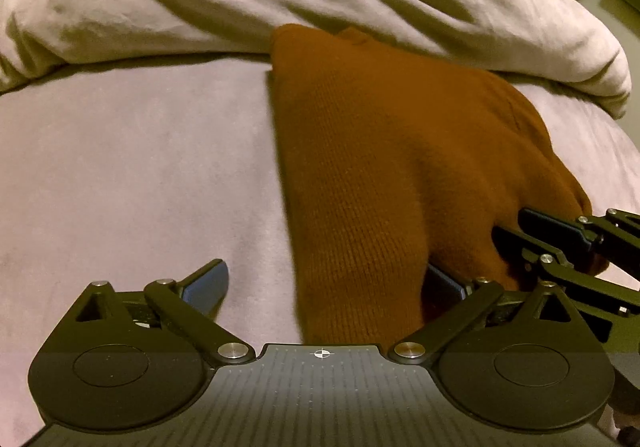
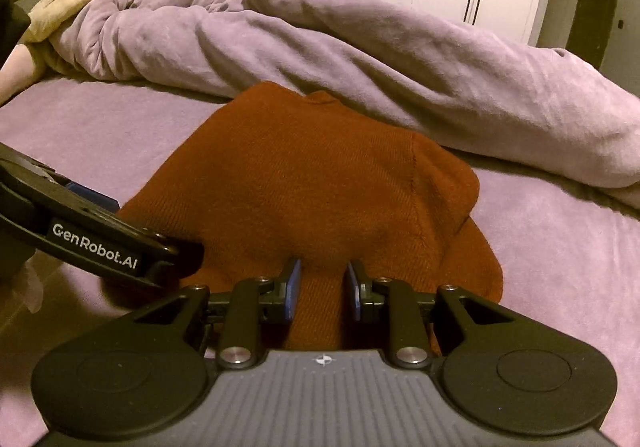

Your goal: Fold small clothes

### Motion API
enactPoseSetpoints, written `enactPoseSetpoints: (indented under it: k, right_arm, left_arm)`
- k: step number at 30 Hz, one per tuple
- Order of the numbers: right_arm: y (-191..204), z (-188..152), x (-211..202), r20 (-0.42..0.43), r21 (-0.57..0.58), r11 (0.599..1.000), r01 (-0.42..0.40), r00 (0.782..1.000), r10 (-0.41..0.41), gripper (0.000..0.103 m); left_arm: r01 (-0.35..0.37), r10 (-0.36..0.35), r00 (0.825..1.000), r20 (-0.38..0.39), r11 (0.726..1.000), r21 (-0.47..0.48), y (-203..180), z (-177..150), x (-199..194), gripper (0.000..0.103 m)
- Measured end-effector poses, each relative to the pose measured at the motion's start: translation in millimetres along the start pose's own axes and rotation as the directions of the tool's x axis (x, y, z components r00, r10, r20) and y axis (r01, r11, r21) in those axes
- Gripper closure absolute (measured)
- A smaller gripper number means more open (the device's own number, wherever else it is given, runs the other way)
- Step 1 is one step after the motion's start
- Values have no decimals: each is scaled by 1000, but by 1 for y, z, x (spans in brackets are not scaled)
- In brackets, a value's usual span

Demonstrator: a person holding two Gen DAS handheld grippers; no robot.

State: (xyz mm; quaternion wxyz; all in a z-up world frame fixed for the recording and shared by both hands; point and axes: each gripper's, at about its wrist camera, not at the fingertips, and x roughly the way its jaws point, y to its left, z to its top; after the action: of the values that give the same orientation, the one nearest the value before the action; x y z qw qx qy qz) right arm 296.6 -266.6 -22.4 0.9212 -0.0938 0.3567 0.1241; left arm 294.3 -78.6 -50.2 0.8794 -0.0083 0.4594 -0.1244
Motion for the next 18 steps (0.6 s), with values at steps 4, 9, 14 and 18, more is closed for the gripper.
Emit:
enactPoseSetpoints:
  k: [4, 9, 14, 18]
  right_arm:
    - [-1, 1, -12, 24, 3, 1000, -15, 1000, 14, 77]
    - [-14, -2, -41, 52, 66, 997, -31, 998, 27, 71]
    - [-29, 9, -45, 74, 117, 993, 15, 997, -24, 63]
    - [-36, 23, -27, 49, 127, 991, 52, 997, -58, 63]
  left_arm:
    - [14, -14, 1000, 10, 999, -30, 5, 2, -13, 0]
    - [-1, 5, 997, 76, 999, -43, 1, 11, -39, 0]
    - [-33, 40, 988, 149, 998, -50, -7, 32, -50, 0]
    - [-96, 103, 988, 115, 993, -62, -6, 47, -25, 0]
